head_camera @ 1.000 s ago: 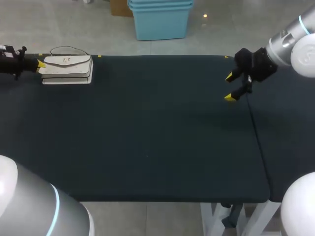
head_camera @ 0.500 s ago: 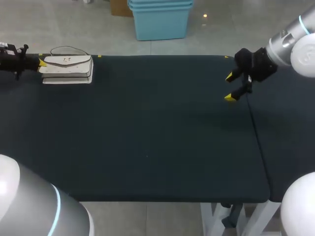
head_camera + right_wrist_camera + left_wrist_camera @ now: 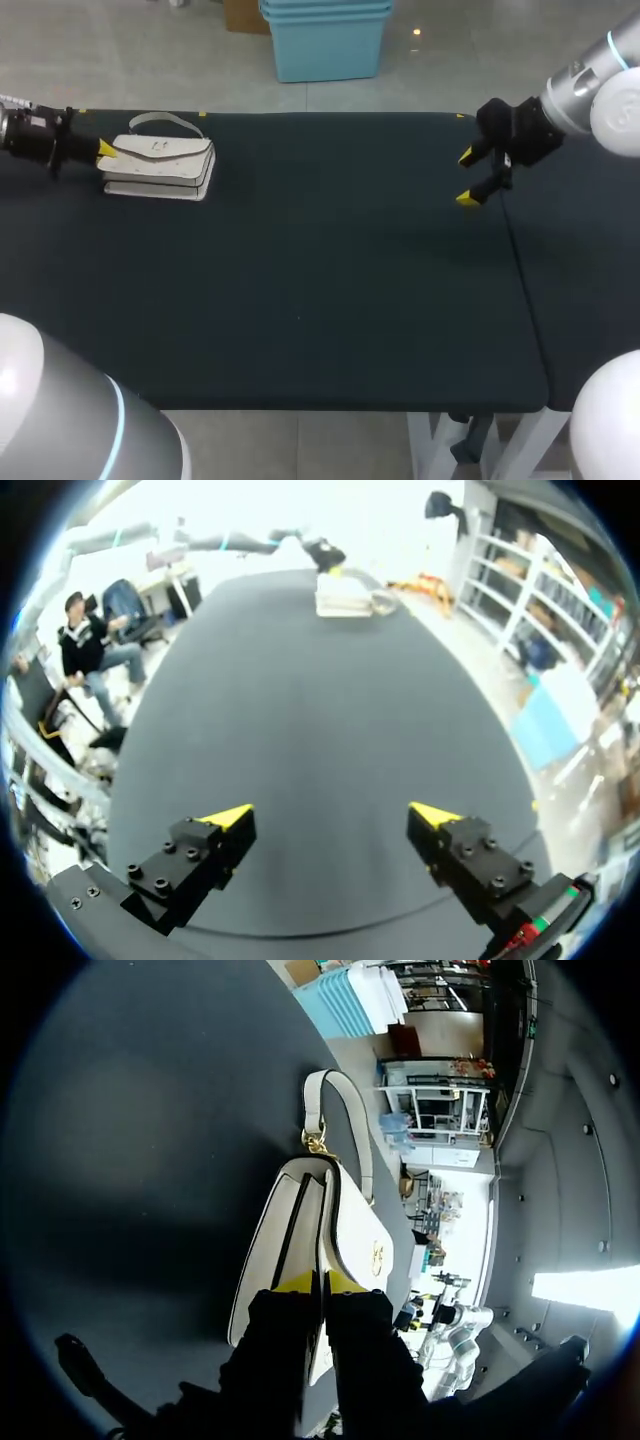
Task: Pick up the bag, open it, inspect its contents, close it, and place it on the opposite side
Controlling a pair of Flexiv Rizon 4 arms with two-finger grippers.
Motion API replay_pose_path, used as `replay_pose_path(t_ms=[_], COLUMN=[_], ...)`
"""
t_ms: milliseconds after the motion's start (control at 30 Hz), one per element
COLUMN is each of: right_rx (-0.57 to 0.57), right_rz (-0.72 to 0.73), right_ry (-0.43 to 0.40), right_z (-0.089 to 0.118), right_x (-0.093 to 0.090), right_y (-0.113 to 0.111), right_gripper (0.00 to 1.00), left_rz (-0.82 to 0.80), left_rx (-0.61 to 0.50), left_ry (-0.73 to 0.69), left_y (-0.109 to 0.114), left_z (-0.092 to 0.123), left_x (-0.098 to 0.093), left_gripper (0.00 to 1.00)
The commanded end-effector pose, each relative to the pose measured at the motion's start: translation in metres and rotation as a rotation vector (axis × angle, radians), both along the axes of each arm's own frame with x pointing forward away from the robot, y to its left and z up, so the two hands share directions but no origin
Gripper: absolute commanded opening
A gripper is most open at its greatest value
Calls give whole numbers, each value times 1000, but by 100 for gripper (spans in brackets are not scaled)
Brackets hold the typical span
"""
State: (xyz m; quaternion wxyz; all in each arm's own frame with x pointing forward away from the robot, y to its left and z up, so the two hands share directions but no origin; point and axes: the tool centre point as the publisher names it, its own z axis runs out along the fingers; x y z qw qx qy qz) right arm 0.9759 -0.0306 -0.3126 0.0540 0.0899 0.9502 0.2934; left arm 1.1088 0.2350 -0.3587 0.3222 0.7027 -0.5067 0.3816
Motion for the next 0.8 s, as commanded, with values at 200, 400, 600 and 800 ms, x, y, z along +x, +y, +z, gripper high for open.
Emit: replay_pose_path(t_ms=[200,400,600,800], right_rx=[0,0,0,0], right_rz=[1,1,1,1], right_ry=[1,1,1,1], right_z=[0,0,0,0], right_x=[1,1,1,1], right_y=[0,0,0,0], right_gripper=[100,100,100,100], left_rz=[-492,-325,-171,-78], left_rx=[-82,-56,-21,13], left_ry=[245,141,43,-74], left_y=[-51,-86,-114,-129], left_z=[4,8,5,18], left_x=[-22,-46,-66,-73], left_gripper=[0,0,0,0])
